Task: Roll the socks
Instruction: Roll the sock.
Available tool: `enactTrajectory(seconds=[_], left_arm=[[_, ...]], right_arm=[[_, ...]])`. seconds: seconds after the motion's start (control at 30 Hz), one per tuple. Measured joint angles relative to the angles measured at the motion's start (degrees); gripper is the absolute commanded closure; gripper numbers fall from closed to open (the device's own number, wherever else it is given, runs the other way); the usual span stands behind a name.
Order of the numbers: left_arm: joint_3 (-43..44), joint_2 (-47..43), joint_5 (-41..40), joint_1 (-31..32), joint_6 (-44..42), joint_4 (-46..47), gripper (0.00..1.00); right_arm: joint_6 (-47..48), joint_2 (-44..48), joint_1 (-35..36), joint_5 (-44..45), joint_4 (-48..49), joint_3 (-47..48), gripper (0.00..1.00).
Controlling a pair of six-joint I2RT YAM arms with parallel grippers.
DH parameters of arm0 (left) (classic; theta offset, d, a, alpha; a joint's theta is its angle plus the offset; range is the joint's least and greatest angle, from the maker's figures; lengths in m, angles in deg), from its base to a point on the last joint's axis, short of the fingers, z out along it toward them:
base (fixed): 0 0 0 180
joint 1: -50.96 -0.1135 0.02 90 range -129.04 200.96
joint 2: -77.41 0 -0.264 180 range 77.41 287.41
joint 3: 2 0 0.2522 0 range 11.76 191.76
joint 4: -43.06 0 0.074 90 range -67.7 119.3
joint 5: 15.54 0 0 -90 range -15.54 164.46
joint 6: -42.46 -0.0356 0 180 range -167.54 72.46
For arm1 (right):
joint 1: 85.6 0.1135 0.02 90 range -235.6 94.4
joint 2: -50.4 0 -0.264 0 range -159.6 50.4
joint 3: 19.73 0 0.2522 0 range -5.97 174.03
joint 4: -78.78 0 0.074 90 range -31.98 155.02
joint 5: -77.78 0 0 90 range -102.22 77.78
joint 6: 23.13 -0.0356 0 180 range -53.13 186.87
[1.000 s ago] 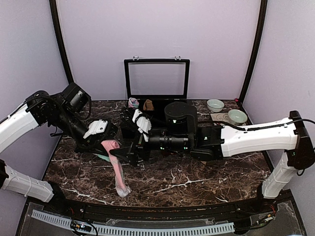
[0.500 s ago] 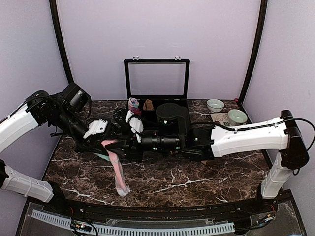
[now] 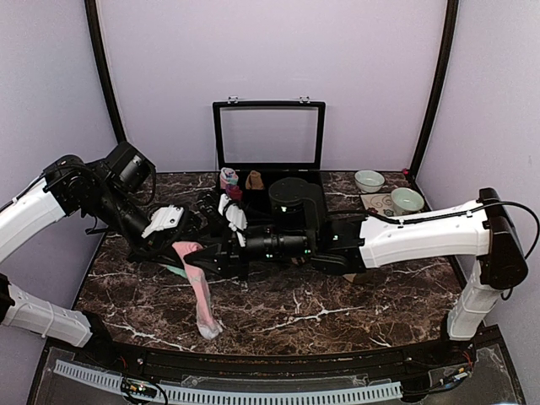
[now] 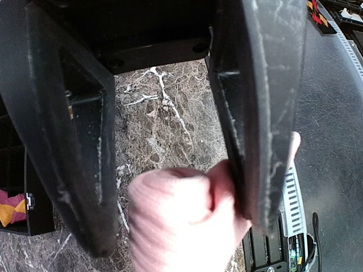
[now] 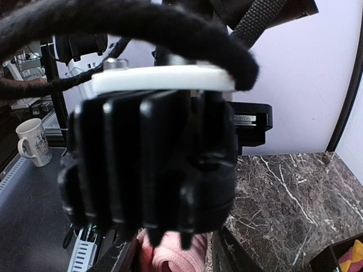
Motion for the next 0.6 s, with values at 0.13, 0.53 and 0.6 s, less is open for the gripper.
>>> enactTrajectory(seconds=[0.13, 0.53, 0.6], left_arm=[[0.11, 0.02, 0.02, 0.00, 0.00, -0.04, 1.00], [1.11, 0.96, -0.09, -0.07, 0.22, -1.36, 0.68], [1.70, 1.46, 0.28, -0.07, 0.92, -0.90, 0.56]], right_arm=[[-0.02, -0.50, -0.07, 0.28, -1.79, 1.07, 0.69], [1.44, 0.20, -0.31, 1.77, -3.93, 1.22, 1.00], [1.97, 0.81, -0.33, 2.64, -4.90, 1.22, 1.00]])
